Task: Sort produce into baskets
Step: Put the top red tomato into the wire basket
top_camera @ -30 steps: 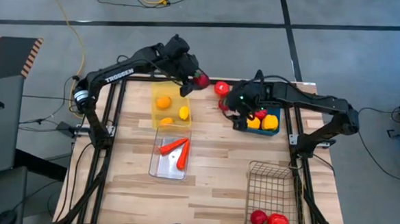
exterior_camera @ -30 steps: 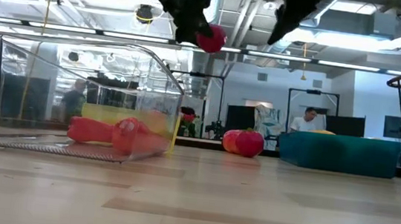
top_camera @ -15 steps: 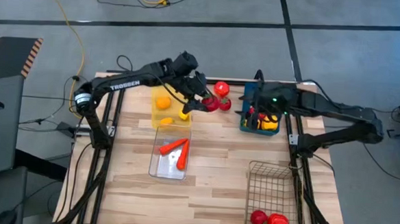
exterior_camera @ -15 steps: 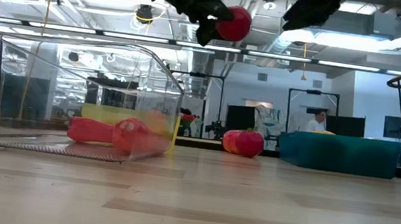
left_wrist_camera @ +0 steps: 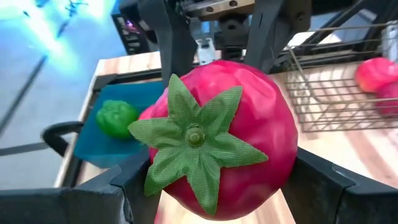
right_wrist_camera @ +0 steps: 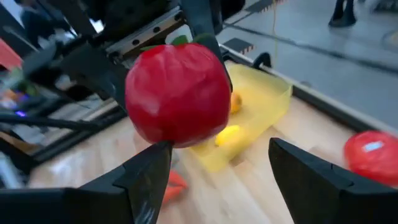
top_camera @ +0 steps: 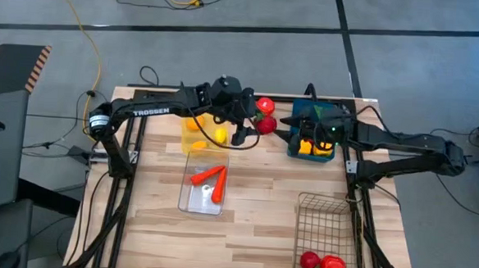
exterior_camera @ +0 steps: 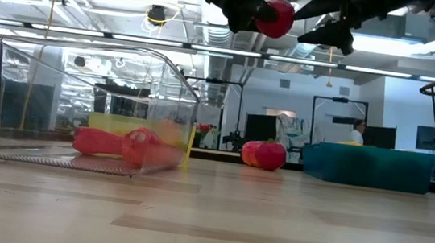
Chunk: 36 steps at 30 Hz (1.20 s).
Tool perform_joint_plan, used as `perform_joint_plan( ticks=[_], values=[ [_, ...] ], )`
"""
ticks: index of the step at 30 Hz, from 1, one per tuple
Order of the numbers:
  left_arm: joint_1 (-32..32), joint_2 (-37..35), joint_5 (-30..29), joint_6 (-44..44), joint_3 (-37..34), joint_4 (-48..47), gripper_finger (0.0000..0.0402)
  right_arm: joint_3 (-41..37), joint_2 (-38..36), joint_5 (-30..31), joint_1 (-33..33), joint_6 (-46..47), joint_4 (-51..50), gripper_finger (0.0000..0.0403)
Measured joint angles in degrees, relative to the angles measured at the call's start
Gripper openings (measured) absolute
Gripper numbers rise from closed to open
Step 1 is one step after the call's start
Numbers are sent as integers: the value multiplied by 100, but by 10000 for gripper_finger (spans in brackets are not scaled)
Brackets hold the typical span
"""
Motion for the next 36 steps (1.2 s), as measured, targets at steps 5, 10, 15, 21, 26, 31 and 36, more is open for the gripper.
perform_joint_plan(
  ticks=[5,10,15,21,26,31,36],
  values=[
    [-96,-18,-402,183,1,65,259,-4,0,-502,-7,939,244,300],
    [-143,-5,-535,306,7,59,259,2,-10,-868,-5,1913,621,300],
    [-145,-7,-518,312,7,98,259,2,4,-927,-11,2565,708,300],
    [-260,-5,-759,425,2,198,259,7,2,-942,-115,3287,761,300],
    [-391,-1,-1292,602,1,242,259,10,7,-938,-207,3970,777,300],
    [-453,-1,-1487,734,0,319,259,15,4,-882,-222,4081,805,300],
    [-465,4,-1648,738,-2,305,259,17,122,-687,-186,3955,831,300]
  ],
)
